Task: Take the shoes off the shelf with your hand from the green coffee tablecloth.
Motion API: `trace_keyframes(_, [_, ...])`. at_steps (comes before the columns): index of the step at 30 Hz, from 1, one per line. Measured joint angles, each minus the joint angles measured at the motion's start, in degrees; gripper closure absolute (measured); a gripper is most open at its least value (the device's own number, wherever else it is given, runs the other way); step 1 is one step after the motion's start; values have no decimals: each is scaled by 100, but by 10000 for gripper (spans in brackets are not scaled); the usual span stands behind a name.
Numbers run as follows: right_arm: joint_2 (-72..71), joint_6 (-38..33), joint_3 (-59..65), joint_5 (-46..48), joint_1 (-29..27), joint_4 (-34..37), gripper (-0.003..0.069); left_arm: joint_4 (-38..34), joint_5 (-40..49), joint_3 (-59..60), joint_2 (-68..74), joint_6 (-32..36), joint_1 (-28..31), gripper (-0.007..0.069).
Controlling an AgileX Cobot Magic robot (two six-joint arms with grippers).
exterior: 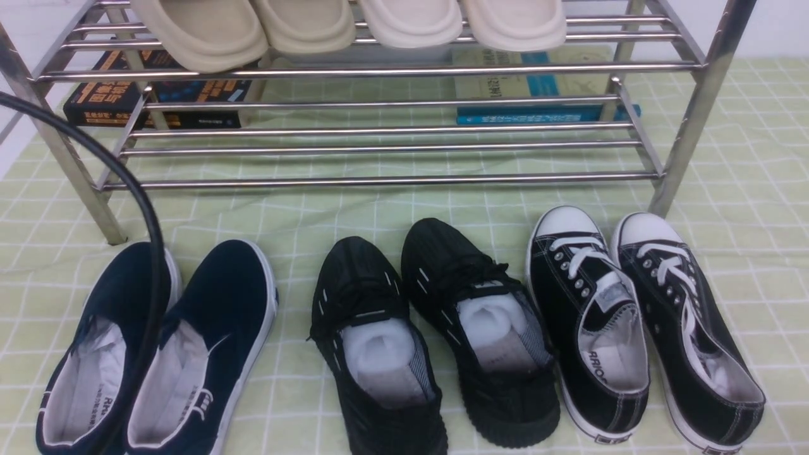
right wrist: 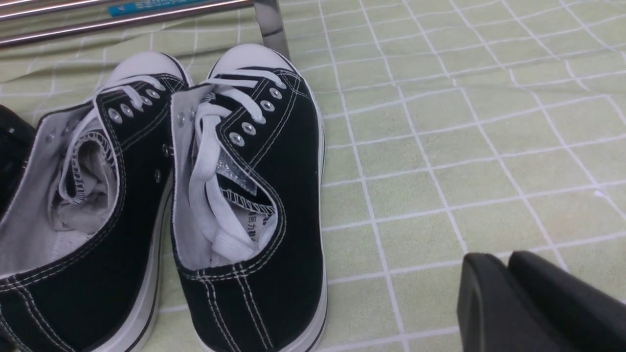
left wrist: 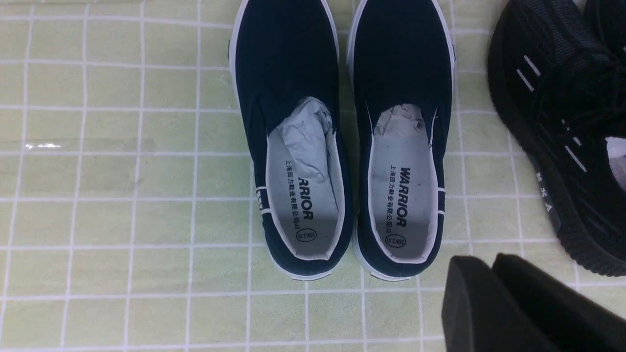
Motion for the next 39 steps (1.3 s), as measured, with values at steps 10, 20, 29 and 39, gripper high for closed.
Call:
trace_keyframes(10, [0, -1099, 0, 11, 0, -248, 571, 174, 0, 0, -959, 0, 0, 557])
trace_keyframes(20, [0, -1393, 0, 16, 0, -273, 559, -393, -155, 1748, -2873, 0, 0, 557])
trace_keyframes(29, [0, -1393, 0, 16, 0, -273, 556, -1373, -1592, 3544, -4415, -5, 0, 553])
trace_keyframes(39, [0, -1399, 0, 16, 0, -273, 550, -1746, -2934, 4643, -4473, -5, 0, 544])
